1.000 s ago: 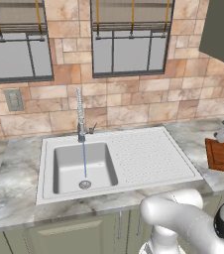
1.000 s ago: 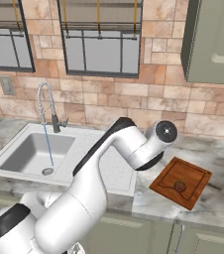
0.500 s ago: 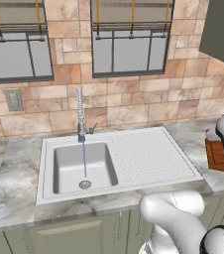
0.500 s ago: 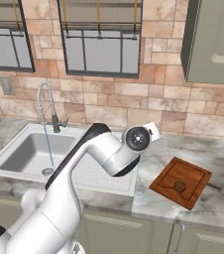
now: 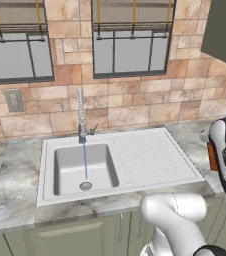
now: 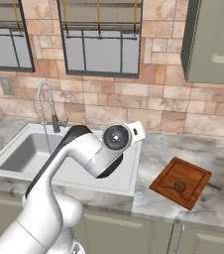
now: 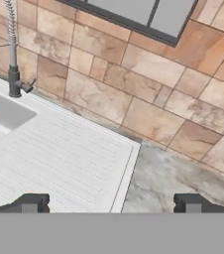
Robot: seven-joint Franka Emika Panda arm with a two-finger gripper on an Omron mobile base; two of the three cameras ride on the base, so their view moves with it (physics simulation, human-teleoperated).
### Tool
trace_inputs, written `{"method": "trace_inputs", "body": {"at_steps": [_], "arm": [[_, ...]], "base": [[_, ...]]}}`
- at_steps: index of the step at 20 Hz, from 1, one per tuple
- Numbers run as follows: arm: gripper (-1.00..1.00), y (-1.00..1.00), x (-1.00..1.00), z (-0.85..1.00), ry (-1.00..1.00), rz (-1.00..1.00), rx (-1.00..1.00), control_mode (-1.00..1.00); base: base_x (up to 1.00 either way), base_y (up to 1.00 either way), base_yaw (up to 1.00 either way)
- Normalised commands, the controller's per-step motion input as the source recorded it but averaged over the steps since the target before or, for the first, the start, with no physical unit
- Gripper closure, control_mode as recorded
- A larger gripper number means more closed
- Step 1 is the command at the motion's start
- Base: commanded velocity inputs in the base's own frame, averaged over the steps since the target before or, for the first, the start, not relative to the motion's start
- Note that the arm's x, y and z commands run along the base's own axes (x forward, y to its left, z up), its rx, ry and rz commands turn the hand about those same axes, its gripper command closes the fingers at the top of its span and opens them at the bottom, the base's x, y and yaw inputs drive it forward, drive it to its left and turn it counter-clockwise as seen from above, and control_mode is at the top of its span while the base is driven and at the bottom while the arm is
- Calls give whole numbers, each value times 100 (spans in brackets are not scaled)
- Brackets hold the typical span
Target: Pick the pear from the sink and place it on the cutting board to airdry. Then turn off the sink faucet.
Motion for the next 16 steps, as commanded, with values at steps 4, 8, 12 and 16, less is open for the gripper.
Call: {"method": "trace_inputs", "body": {"at_steps": [4,8,12,16], "arm": [[-100,36,-17,3,11,0,8,-100],[-100,46,-29,0,-4,12,3,-100],[-100,44,-49,0,-14,21,0,-100],[-100,41,-31,11,-17,16,1,-100]], "base": [[0,0,0],[0,0,0],[0,0,0],[0,0,0]]}}
